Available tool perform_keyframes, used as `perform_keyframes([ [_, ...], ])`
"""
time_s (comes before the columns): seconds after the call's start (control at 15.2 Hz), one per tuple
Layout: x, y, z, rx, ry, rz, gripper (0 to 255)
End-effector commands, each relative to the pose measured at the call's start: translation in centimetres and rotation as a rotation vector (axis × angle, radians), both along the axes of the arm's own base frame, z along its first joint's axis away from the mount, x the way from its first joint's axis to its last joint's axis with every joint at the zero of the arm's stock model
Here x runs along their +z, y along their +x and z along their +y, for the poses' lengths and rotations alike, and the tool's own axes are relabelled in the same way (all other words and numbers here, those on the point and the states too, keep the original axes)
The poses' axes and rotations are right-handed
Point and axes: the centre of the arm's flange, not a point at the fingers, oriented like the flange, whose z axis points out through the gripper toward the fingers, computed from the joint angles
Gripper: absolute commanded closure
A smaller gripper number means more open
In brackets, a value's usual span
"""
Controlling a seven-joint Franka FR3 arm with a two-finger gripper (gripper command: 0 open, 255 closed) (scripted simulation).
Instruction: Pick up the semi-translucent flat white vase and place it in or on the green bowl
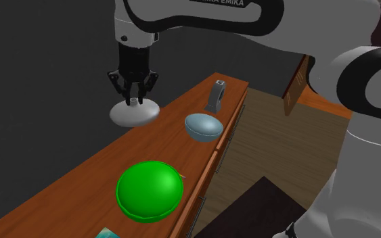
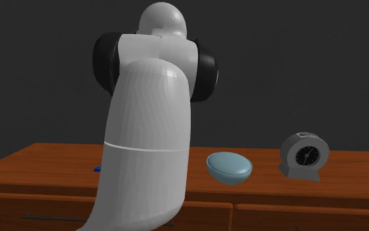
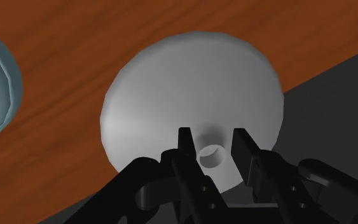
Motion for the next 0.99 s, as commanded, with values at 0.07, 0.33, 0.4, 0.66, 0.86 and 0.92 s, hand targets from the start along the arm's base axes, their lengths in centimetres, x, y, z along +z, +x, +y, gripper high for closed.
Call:
perform_keyframes([
  [0.07,0.9,-3.1,0.7,0.000,0.000,0.000,255],
  [0.33,1.9,-8.2,1.7,0.000,0.000,0.000,255],
  [0.4,2.2,-9.5,2.0,0.000,0.000,0.000,255],
  [0.66,3.2,-14.6,3.0,0.000,0.000,0.000,255],
  [0.86,3.9,-18.4,3.8,0.000,0.000,0.000,255],
  [0.92,4.3,-20.1,4.1,0.000,0.000,0.000,255],
])
